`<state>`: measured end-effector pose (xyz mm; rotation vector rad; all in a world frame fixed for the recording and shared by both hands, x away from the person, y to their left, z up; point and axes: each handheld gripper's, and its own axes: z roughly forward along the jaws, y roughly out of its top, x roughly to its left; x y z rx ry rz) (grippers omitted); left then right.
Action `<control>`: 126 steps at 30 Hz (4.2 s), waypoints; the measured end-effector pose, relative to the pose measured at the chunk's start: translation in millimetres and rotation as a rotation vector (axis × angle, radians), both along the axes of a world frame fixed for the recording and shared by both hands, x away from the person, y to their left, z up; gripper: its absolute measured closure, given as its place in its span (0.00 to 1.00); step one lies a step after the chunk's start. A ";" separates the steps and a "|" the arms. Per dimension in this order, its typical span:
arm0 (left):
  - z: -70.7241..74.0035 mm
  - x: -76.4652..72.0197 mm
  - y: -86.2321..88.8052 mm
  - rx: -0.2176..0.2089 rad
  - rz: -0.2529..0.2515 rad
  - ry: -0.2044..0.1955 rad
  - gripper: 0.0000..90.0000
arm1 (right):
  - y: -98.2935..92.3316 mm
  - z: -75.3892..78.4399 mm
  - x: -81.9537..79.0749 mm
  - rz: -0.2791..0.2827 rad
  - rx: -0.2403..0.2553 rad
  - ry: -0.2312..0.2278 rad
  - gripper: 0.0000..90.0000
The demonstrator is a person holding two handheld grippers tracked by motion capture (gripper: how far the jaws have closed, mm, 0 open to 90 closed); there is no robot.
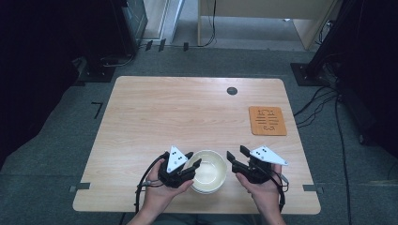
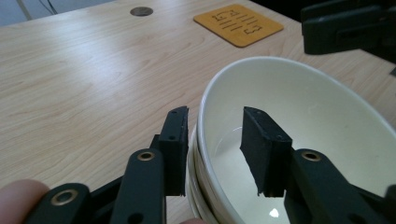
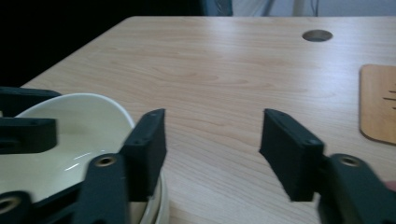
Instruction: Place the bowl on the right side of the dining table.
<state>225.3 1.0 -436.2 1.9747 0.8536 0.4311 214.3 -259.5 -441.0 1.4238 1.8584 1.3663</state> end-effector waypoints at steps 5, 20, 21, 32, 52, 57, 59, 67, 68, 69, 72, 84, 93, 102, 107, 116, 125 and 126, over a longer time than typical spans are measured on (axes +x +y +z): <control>-1.7 -0.9 -2.0 0.042 0.021 -0.047 0.86 | -0.2 -1.9 -2.9 0.054 0.031 -0.009 0.63; -1.9 0.1 -5.1 0.044 0.023 -0.101 0.93 | 6.6 1.3 -4.8 0.142 0.107 0.022 0.76; -2.1 0.7 -4.5 0.034 0.019 -0.101 0.93 | 6.7 0.4 -3.9 0.158 0.142 0.024 0.79; -1.5 -1.8 -3.6 0.025 0.009 -0.142 0.93 | 14.2 -4.1 -1.8 0.154 0.118 0.124 0.77; -2.4 -1.4 -5.7 0.060 0.006 -0.133 0.93 | 19.3 -10.7 -1.2 0.125 0.082 0.144 0.82; -0.5 -6.4 -4.9 0.044 0.008 -0.193 0.93 | 20.7 -9.7 -2.4 0.122 0.065 0.136 0.81; 0.5 -7.0 -4.3 0.034 0.009 -0.199 0.93 | 22.2 -8.4 -3.2 0.128 0.068 0.141 0.82; 8.8 -15.7 -2.0 -0.014 0.026 -0.285 0.93 | 29.2 -3.9 -7.8 0.135 0.063 0.136 0.86; 9.5 -17.2 -1.7 -0.018 0.030 -0.302 0.93 | 30.9 -2.9 -8.3 0.133 0.068 0.133 0.86; 10.0 -19.7 -2.2 -0.022 0.032 -0.323 0.93 | 31.9 -2.5 -8.8 0.124 0.069 0.130 0.87; 10.3 -22.0 -3.0 -0.023 0.034 -0.337 0.93 | 35.0 -1.5 -10.6 0.093 0.054 0.109 0.91; 18.9 -17.8 12.1 -0.185 -0.008 -0.238 0.68 | 34.2 9.8 -13.7 0.020 0.046 0.019 0.93; 20.9 -8.3 24.7 -0.224 0.030 -0.134 0.04 | 22.7 13.1 -11.3 -0.010 0.042 0.008 0.93; 20.5 -8.9 36.9 -0.237 0.034 -0.153 0.00 | 18.1 14.0 -8.4 -0.028 0.038 -0.006 0.93; 18.1 -7.7 50.5 -0.257 0.050 -0.160 0.00 | 13.6 15.6 -6.7 -0.044 0.037 -0.017 0.93; 7.5 -2.5 84.6 -0.290 0.157 -0.160 0.00 | 2.7 17.4 -5.0 -0.072 0.044 -0.018 0.93; -4.1 -1.9 114.9 -0.258 0.241 -0.172 0.00 | -7.9 18.3 -3.3 -0.099 0.047 -0.019 0.93; -5.7 -1.9 119.2 -0.259 0.252 -0.170 0.00 | -9.2 18.2 -3.1 -0.101 0.046 -0.019 0.93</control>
